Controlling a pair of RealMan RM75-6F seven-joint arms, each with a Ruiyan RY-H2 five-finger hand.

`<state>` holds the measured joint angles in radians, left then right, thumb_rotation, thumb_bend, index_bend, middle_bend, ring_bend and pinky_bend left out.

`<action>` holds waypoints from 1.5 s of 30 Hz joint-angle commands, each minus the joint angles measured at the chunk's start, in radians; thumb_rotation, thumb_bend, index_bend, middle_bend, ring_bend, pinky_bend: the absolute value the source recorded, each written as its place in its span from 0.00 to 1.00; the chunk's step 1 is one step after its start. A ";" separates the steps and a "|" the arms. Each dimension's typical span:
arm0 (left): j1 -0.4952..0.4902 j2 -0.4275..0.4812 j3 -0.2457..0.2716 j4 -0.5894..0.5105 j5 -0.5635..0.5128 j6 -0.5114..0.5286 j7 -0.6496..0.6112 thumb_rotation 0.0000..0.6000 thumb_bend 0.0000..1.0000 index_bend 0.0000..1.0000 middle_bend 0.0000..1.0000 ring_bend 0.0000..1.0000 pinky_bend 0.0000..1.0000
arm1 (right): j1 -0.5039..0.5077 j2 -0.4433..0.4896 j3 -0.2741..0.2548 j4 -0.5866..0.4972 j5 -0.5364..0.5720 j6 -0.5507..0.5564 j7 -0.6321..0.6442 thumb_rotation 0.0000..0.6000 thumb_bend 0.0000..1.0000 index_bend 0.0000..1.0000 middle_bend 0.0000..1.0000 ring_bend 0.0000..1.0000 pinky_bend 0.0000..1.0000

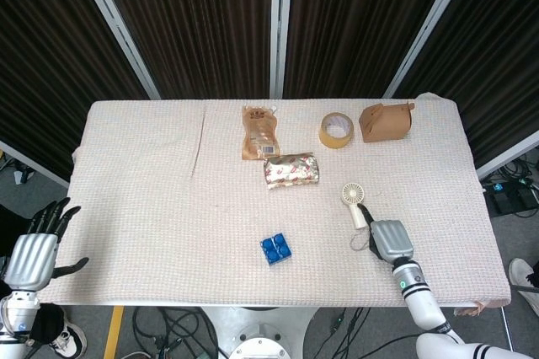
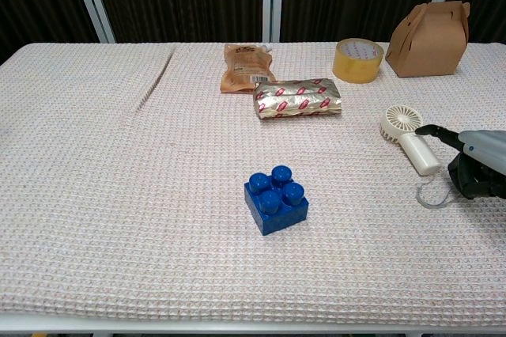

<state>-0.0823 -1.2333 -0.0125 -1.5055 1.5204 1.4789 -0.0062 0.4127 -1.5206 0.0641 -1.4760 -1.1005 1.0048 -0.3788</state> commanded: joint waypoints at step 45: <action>-0.005 0.027 -0.011 -0.069 0.022 0.026 0.049 1.00 0.00 0.13 0.04 0.00 0.12 | -0.183 0.358 0.007 -0.298 -0.293 0.455 0.119 1.00 1.00 0.00 0.86 0.82 0.72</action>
<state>-0.0874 -1.2079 -0.0224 -1.5717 1.5411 1.5031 0.0399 0.2740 -1.1930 0.0868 -1.7719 -1.3471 1.4037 -0.2927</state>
